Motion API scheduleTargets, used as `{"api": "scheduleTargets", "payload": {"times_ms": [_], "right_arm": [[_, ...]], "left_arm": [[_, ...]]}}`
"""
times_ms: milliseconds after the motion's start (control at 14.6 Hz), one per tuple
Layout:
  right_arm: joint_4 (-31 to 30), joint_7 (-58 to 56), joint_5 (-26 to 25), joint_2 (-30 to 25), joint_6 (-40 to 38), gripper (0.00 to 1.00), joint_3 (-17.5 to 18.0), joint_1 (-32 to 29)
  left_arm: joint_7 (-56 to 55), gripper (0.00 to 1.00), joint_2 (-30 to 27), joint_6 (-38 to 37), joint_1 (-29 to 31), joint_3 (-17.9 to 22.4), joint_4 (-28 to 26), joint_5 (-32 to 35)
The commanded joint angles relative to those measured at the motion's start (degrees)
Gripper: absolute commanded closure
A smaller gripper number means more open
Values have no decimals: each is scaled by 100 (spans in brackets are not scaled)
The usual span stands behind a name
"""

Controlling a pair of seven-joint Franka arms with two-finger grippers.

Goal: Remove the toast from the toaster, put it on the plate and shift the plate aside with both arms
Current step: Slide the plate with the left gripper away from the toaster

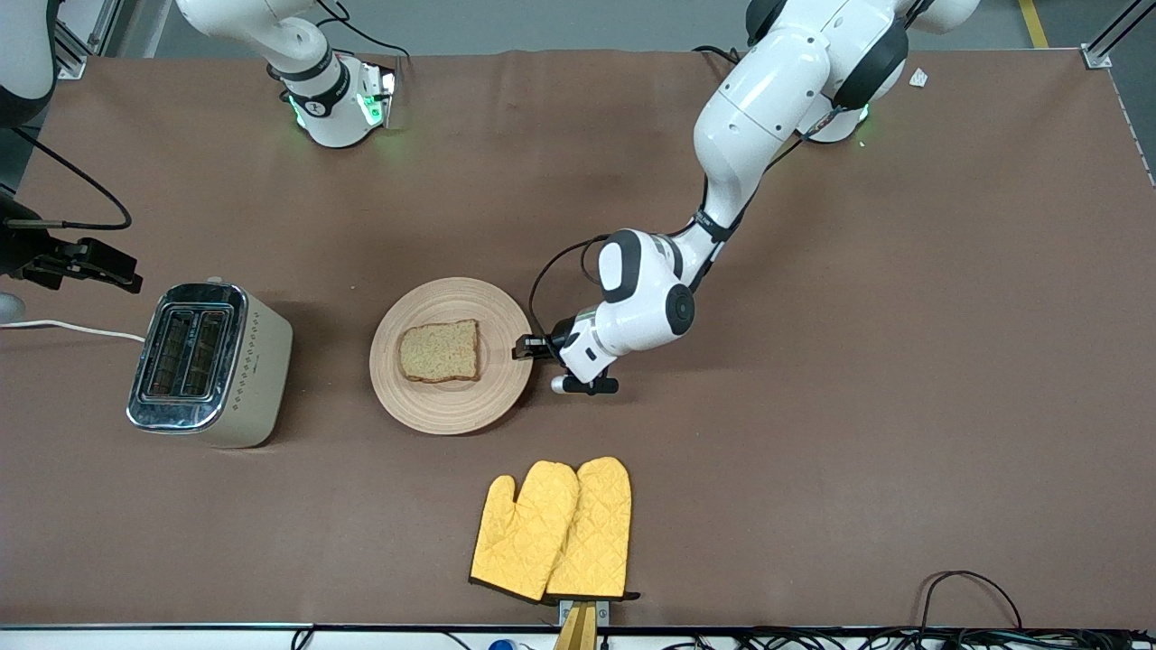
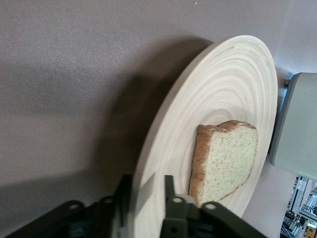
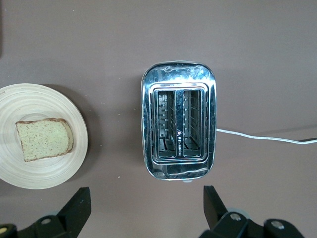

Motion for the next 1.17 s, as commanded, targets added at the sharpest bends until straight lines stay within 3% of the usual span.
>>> {"api": "scheduleTargets", "payload": {"times_ms": [0, 69, 137, 344, 481, 756, 1099], "right_arm": [[-29, 56, 53, -146, -122, 0, 133, -111], [-29, 64, 62, -155, -165, 0, 282, -355], [-29, 56, 62, -155, -183, 0, 667, -697], [-29, 47, -26, -277, -184, 0, 2064, -1909], [-38, 56, -26, -295, -175, 0, 2715, -2490], [-29, 56, -35, -304, -140, 0, 2938, -2678], [-38, 100, -70, -295, -157, 0, 3061, -2783]], "left_arm": [[209, 100, 34, 88, 68, -33, 91, -164], [401, 100, -27, 88, 95, -33, 82, -190], [508, 100, -184, 18, 208, -41, 4, -225], [911, 100, -1236, -876, 1085, -348, -978, -225], [1402, 100, -1966, -1630, 1805, -393, -1673, -216], [2421, 100, -2181, -3748, 3413, -349, -1772, -120], [3722, 100, -1786, -4894, 5427, -375, -1588, 1057]]}}
